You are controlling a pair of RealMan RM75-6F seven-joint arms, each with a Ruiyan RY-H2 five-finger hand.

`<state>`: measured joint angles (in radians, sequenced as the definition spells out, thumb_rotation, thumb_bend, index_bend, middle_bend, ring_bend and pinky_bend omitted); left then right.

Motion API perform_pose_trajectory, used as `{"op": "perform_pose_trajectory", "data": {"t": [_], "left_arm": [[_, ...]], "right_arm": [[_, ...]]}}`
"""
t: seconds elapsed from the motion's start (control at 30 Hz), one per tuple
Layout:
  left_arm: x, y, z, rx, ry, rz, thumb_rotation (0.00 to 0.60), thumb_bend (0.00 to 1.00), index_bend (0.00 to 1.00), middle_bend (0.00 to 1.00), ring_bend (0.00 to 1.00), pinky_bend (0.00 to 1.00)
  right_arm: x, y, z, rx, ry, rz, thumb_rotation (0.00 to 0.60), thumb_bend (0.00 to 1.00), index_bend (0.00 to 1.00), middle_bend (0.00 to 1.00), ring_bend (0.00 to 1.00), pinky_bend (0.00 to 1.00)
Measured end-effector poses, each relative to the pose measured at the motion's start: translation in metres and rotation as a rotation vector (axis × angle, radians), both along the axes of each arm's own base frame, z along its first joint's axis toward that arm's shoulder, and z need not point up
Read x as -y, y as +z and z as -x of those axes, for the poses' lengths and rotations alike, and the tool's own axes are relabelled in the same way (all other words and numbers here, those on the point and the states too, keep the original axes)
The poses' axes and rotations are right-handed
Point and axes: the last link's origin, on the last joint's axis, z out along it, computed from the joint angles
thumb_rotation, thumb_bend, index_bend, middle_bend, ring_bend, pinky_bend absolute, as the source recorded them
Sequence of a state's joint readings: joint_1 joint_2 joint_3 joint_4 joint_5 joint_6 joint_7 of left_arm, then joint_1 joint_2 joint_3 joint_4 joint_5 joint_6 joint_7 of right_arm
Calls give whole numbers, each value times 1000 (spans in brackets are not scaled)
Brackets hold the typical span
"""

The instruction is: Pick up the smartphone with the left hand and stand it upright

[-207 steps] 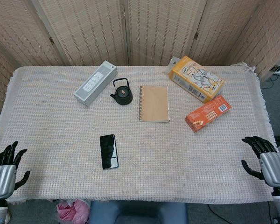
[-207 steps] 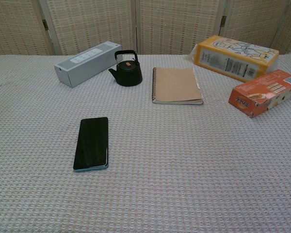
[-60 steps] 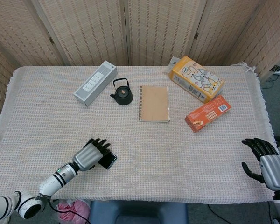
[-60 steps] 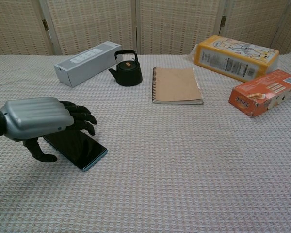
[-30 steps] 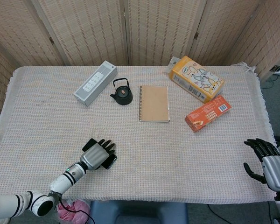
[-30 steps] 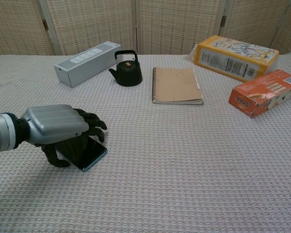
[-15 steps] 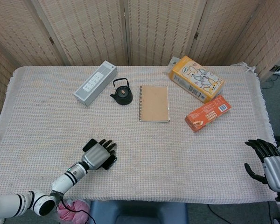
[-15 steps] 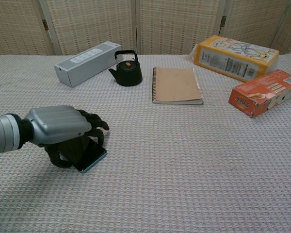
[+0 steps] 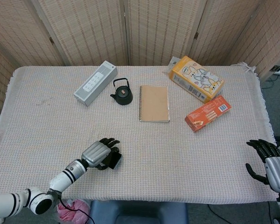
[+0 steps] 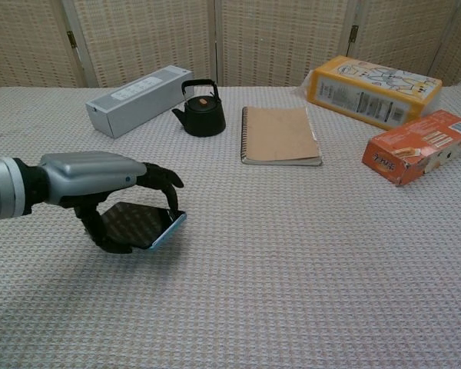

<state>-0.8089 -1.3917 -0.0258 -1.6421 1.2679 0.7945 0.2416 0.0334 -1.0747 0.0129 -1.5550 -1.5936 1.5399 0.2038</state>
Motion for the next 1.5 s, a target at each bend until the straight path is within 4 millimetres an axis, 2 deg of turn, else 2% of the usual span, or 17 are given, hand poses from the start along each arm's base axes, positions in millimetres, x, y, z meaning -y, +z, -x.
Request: {"op": "perform_pose_trajectory", "data": {"t": [0.33,0.6,0.87,1.23,1.5], "left_arm": [[-2,12,-28,245,91,90,600,312,405,103,96,170],[-8,13,-33,362,165,136,600,311,390,103,96,170],[-21,14,-19,424,286,171,600,312,375,103,96,170],[-42,30,11,439,368,133,600,315,298,103,95,170],[-50,40,33,422,396,111,600,323,170,102,63,170]], "right_arm": [[-5,4,4,10,-8,17,600,295,223,188,144,179],[-6,5,6,14,-14,23,600,296,223,188,143,179],[-6,5,5,16,-8,23,600,295,223,188,143,179],[-5,2,-1,24,7,10,600,295,223,189,144,179],[-3,1,-4,18,15,6,600,295,223,189,144,179]]}}
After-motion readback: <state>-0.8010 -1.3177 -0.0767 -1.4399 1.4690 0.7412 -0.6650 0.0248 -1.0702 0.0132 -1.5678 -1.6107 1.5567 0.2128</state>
